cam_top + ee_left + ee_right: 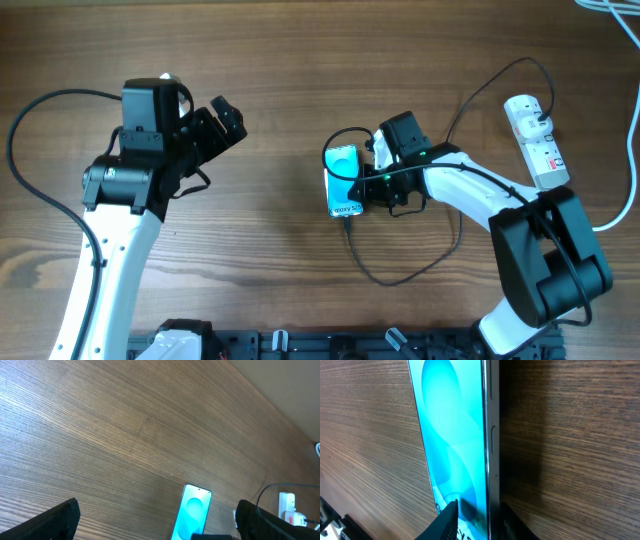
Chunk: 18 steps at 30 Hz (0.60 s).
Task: Plug charger to phone and switch on socket
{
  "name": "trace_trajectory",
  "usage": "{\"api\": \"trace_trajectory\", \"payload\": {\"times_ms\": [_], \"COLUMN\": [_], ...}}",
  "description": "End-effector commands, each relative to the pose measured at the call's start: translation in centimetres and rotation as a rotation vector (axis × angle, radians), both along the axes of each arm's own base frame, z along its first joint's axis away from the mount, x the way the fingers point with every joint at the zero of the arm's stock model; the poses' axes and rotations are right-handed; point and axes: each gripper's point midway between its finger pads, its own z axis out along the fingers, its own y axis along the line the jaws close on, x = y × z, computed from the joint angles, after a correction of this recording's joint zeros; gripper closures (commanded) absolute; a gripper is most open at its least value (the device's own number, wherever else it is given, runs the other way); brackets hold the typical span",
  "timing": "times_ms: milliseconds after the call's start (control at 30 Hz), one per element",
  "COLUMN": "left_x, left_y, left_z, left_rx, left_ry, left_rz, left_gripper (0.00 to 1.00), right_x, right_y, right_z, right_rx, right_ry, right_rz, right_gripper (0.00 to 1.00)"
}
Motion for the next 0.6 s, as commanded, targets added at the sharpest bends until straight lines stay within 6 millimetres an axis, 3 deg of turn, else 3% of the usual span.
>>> {"api": "trace_trajectory", "payload": {"times_ms": [0, 133, 500, 567], "left_x": [0.01, 0.01, 0.01, 0.01], "left_y": [0.40, 0.40, 0.40, 0.40], "left_z": [0.14, 0.14, 0.14, 0.14], "left_rx": [0.025, 0.025, 0.025, 0.025], "left_ry": [-0.009, -0.009, -0.009, -0.009], "left_rz": [-0.004, -0.004, -0.004, -0.004], "left_gripper": [0.00, 0.00, 0.00, 0.00], "right_x": [-0.52, -0.51, -0.51, -0.51], "right_y": [-0.18, -0.18, -0.18, -0.19], "right_z": [-0.69, -0.70, -0.70, -0.70], "right_rx": [-0.018, -0.018, -0.018, -0.019], "right_ry": [0.017, 0.017, 0.017, 0.016], "right_rz": [0.005, 0.005, 0.005, 0.005], "right_gripper": [0.72, 0.63, 0.60, 0.54]}}
